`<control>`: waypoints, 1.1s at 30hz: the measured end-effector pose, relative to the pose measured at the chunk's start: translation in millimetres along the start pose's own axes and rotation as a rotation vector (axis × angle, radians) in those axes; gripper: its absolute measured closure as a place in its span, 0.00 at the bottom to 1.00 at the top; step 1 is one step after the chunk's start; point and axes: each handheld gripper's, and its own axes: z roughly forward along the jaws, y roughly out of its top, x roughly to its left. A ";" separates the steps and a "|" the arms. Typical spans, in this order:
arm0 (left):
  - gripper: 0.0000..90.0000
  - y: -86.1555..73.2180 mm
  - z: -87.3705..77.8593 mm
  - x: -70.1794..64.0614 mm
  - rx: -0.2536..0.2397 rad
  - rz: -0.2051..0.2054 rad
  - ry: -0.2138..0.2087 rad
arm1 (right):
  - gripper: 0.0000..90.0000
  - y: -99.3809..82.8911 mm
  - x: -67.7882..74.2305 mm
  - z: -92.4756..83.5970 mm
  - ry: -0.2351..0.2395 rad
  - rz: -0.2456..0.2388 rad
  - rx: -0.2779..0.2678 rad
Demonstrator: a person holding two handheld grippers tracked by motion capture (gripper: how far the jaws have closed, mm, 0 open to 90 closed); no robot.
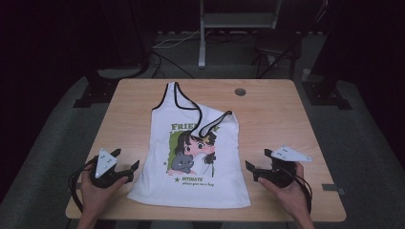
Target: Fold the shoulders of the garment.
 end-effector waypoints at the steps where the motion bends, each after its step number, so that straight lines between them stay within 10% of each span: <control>1: 0.23 0.0 0.1 0.0 0.001 -0.001 0.000 | 0.15 -1.5 -0.7 -1.3 -0.003 0.001 -0.002; 11: 0.23 4.3 -1.4 7.1 -0.032 -0.037 0.007 | 0.15 -14.2 -4.6 -12.6 -0.028 0.021 -0.027; 18: 0.23 43.6 -1.4 15.2 -0.109 -0.075 -0.032 | 0.15 -18.0 -8.2 -21.1 -0.036 0.029 -0.059; 33: 0.23 141.1 90.6 52.6 0.018 -0.262 -0.250 | 0.15 -25.8 -11.7 -23.8 -0.028 0.034 -0.080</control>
